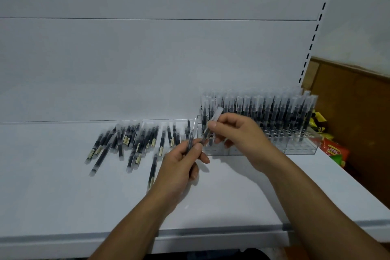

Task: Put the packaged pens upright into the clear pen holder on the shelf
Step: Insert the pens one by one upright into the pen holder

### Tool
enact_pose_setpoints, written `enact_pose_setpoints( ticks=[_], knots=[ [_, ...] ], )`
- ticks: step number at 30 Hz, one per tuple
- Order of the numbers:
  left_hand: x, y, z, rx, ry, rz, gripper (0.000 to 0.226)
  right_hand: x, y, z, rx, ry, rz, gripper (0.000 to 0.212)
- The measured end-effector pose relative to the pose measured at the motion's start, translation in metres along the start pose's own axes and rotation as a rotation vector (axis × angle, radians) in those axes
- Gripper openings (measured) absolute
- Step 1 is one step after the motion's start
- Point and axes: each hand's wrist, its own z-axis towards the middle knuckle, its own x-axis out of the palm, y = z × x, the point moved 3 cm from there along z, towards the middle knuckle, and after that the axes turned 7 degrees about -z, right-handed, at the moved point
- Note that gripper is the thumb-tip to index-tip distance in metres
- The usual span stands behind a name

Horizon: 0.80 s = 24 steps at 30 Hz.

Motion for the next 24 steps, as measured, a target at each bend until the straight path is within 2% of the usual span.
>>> enact_pose_setpoints(
  ticks=[5,9,15,20,24],
  knots=[
    [-0.001,-0.001,-0.001,-0.003,-0.007,-0.03,0.022,-0.036,0.018,0.011,-0.035,-0.316,0.072,0.012],
    [-0.002,-0.001,0.0,-0.007,-0.013,-0.007,0.022,-0.048,0.02,0.022,-0.086,-0.427,-0.149,0.013],
    [-0.002,-0.001,-0.001,0.003,-0.012,0.003,0.021,-0.042,0.015,0.034,-0.129,-0.383,-0.497,0.013],
    [-0.002,-0.001,0.0,0.005,-0.012,0.012,0.021,-0.029,0.003,0.041,-0.1,-0.21,-0.806,0.014],
    [-0.003,0.0,-0.001,-0.001,-0.012,0.022,0.021,-0.018,-0.012,0.04,-0.06,-0.147,-0.855,0.017]
  ],
)
